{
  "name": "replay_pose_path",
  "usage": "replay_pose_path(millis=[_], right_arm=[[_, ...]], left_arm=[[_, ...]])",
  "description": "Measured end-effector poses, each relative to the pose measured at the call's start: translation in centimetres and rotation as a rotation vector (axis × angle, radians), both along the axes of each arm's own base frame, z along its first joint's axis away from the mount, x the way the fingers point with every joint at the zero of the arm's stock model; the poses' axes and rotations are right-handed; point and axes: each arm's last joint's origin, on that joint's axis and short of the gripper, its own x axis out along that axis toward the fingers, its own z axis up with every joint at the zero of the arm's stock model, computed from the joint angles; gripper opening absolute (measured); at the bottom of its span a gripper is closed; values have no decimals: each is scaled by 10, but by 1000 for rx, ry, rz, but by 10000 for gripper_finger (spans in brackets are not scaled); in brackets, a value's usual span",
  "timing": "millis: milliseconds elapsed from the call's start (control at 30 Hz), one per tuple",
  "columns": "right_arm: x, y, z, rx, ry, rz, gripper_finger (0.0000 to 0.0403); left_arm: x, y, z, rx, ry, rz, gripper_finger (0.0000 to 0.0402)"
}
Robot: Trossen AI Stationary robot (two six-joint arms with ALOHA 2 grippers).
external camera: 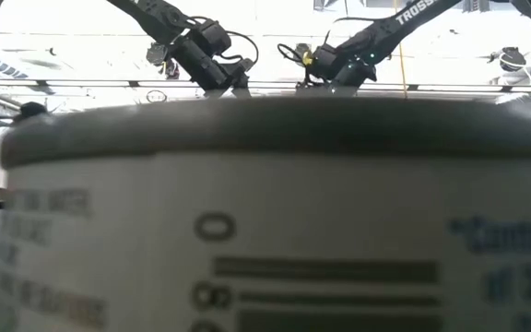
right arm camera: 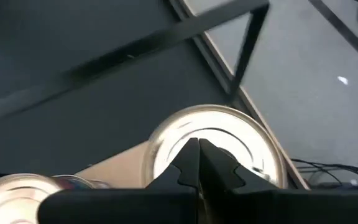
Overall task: Stack canned seafood by type on shelf
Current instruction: Adjust the stacked blue pink tuna cans on the shelf
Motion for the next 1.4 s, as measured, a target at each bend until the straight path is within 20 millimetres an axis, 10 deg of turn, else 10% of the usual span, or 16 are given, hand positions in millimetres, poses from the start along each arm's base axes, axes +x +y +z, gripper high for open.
replay_pose_path(millis=[1100,1400], right_arm=[[-7,-8,-23,34,158,-44,0],[-18,1,4,-7,108,-50,0]], left_arm=[[0,0,0,9,2,-2,276],[0,0,0,10,0,-2,276]])
